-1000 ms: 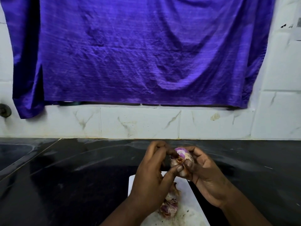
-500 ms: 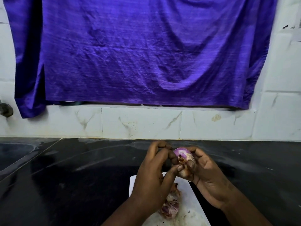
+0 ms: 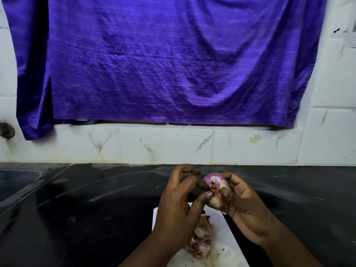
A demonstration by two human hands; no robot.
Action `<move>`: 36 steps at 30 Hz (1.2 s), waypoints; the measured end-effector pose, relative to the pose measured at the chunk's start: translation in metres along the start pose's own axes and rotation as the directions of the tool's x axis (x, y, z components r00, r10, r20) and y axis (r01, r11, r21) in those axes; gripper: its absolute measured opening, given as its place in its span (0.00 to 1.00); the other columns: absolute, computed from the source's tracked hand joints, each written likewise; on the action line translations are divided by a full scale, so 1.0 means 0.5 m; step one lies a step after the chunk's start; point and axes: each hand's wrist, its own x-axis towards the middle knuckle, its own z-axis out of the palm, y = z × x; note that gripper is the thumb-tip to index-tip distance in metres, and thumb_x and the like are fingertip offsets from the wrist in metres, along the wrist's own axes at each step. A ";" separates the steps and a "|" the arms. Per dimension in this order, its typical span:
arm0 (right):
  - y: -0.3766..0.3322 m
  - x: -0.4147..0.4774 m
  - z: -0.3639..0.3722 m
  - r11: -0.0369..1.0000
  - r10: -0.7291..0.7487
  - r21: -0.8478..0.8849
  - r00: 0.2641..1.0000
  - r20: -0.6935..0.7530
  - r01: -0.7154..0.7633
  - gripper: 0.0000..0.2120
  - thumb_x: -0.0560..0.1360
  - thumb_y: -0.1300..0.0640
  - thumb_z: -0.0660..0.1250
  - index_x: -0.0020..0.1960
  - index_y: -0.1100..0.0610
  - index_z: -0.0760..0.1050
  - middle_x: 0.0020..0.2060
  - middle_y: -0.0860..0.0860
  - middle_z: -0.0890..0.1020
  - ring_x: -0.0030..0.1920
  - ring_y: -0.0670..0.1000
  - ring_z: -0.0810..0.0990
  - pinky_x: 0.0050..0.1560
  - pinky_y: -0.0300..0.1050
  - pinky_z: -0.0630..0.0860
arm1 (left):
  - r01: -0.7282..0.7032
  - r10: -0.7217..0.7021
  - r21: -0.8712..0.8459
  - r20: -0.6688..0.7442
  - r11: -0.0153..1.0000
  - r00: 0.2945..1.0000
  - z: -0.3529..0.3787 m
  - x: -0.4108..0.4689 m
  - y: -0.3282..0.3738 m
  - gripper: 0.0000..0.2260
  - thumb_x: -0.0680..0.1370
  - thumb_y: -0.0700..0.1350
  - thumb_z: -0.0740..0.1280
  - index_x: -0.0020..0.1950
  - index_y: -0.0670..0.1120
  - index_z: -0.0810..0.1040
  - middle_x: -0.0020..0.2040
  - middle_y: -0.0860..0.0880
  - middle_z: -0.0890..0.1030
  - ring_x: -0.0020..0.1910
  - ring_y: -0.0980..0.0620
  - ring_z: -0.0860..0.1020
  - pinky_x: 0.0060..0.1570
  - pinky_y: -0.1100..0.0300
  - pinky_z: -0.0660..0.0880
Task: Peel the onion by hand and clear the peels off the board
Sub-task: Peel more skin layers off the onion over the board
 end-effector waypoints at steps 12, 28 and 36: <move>-0.010 -0.004 0.007 1.000 0.005 -0.011 0.997 -0.074 -0.006 0.32 0.64 0.39 0.82 0.58 0.61 0.83 0.52 0.63 0.86 0.44 0.55 0.86 0.41 0.46 0.84 | -0.065 0.046 0.119 0.159 0.991 0.986 0.003 -0.004 -0.011 0.01 0.84 0.47 0.65 0.54 0.51 0.76 0.64 0.62 0.67 0.55 0.50 0.79 0.46 0.48 0.84; -0.020 -0.008 0.014 0.999 0.034 -0.024 0.996 -0.087 -0.037 0.33 0.60 0.37 0.84 0.56 0.58 0.86 0.50 0.60 0.87 0.43 0.54 0.87 0.37 0.46 0.84 | -0.046 0.042 0.040 0.088 0.998 0.995 -0.001 -0.002 -0.010 0.04 0.81 0.47 0.72 0.55 0.50 0.82 0.68 0.61 0.70 0.56 0.50 0.83 0.46 0.50 0.85; -0.022 -0.007 0.008 1.000 0.015 0.025 0.991 -0.130 -0.012 0.35 0.66 0.40 0.81 0.61 0.65 0.81 0.57 0.70 0.82 0.53 0.63 0.82 0.48 0.54 0.82 | -0.106 0.095 0.068 0.155 0.992 0.983 0.006 -0.006 -0.007 0.07 0.82 0.50 0.71 0.58 0.51 0.80 0.69 0.61 0.69 0.58 0.53 0.82 0.46 0.56 0.85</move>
